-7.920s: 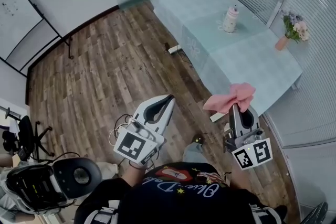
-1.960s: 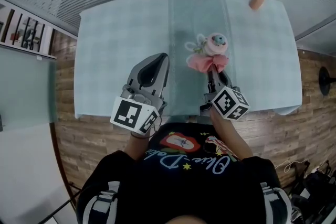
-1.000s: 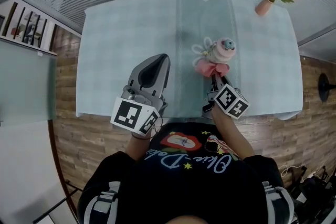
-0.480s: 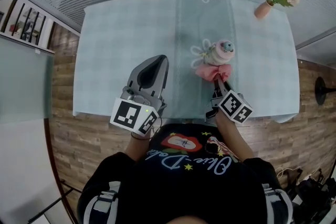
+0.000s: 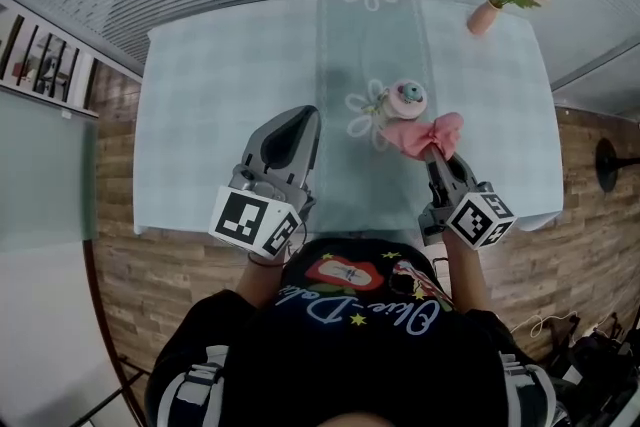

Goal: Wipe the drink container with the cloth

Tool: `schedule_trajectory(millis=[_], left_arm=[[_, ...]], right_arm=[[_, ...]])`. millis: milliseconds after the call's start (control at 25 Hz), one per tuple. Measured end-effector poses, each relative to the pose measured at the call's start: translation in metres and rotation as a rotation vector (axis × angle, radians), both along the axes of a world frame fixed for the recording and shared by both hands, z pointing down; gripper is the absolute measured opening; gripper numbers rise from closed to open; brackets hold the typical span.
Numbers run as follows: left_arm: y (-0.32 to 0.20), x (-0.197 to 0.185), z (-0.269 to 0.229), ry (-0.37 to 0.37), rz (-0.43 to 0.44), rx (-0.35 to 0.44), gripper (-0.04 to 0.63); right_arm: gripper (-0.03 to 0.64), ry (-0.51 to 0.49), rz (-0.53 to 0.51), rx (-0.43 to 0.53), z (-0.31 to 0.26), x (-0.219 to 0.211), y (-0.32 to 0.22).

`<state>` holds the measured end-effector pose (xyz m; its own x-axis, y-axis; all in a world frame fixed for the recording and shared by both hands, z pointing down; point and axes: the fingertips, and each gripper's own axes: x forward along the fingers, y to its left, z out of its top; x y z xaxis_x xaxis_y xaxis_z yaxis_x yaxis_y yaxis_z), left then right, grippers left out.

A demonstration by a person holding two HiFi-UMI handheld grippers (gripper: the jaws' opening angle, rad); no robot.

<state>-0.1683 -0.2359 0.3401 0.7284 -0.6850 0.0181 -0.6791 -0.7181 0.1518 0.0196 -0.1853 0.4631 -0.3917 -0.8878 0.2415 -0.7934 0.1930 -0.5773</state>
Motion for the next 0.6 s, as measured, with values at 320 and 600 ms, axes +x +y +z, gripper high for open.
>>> schedule_trajectory(millis=[320,600], left_arm=[[-0.001,0.011,-0.008,-0.018,-0.016,0.019,0.005],[0.001,0.011,-0.003,-0.068,-0.032,0.017,0.005]], right_arm=[[0.017,0.065,-0.168,0.06,-0.018,0.0,-0.031],[0.017,0.184,-0.271,0.04,-0.008,-0.006,-0.041]])
